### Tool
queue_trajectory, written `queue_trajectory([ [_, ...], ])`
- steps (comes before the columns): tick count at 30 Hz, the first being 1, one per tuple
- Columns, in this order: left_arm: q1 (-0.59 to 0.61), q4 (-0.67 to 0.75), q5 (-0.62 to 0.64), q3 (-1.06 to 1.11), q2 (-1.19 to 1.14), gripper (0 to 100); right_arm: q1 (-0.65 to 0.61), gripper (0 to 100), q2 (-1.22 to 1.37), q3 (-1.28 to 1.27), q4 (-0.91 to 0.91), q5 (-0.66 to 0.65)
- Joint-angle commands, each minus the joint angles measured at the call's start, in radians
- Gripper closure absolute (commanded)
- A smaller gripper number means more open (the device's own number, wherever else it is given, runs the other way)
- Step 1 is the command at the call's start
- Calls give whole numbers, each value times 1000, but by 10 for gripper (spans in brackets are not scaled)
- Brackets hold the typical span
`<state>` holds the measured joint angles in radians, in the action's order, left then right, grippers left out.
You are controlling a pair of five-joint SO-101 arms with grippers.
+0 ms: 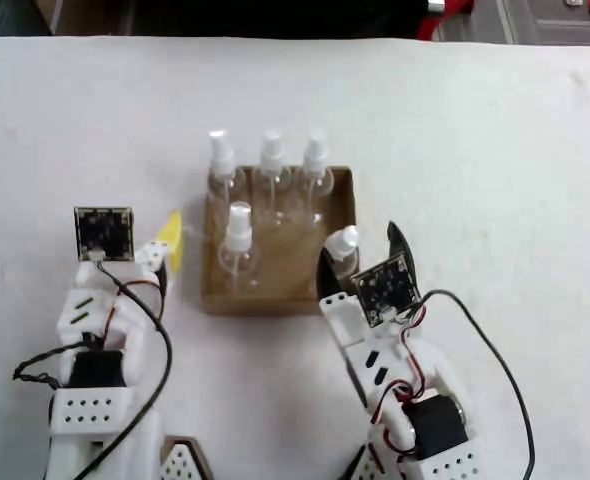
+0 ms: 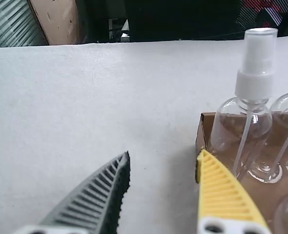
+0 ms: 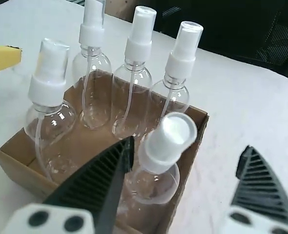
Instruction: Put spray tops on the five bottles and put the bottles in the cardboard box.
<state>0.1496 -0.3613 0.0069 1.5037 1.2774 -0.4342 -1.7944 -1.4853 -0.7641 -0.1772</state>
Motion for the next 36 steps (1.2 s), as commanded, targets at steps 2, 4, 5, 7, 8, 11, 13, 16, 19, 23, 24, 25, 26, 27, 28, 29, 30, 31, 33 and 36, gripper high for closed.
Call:
queue_trajectory([
  [2,4,28,-11,-14,19,793,-2,693,2,46,-2,2],
  [4,4,28,-11,-14,19,793,-2,693,2,46,-2,2],
  [5,4,28,-11,-14,19,793,-2,693,2,46,-2,2],
  [7,4,28,-11,-14,19,793,-2,693,2,46,-2,2],
  [8,4,28,-11,-14,19,793,-2,693,2,46,-2,2],
  [11,4,28,-11,-14,19,793,-2,693,-4,32,1,2],
  [13,4,28,-11,-14,19,793,-2,693,-5,31,1,2],
  [16,2,28,-11,-14,19,793,-2,693,-5,64,-4,2],
  [19,2,28,-11,-14,19,793,22,693,-5,161,-41,5],
  [23,4,31,-11,-14,19,793,94,693,-5,321,-97,8],
  [24,4,31,-11,-14,19,793,113,693,-5,356,-107,8],
  [25,5,31,-11,-14,19,793,130,693,-5,391,-116,9],
  [26,7,31,-11,-14,19,793,145,693,-4,428,-130,9],
  [27,7,31,-11,-14,19,793,157,693,-4,468,-148,9],
  [28,7,31,-11,-15,19,793,168,693,-4,509,-171,5],
  [29,7,31,-11,-15,19,793,180,693,-5,554,-196,2],
  [30,8,31,-11,-15,19,793,194,693,-5,600,-222,2],
  [31,8,31,-11,-15,19,793,211,693,-5,649,-248,2],
  [33,19,31,-11,-15,19,793,254,693,-5,746,-303,0],
  [36,50,31,-11,-18,19,793,335,693,-5,890,-378,0],
])
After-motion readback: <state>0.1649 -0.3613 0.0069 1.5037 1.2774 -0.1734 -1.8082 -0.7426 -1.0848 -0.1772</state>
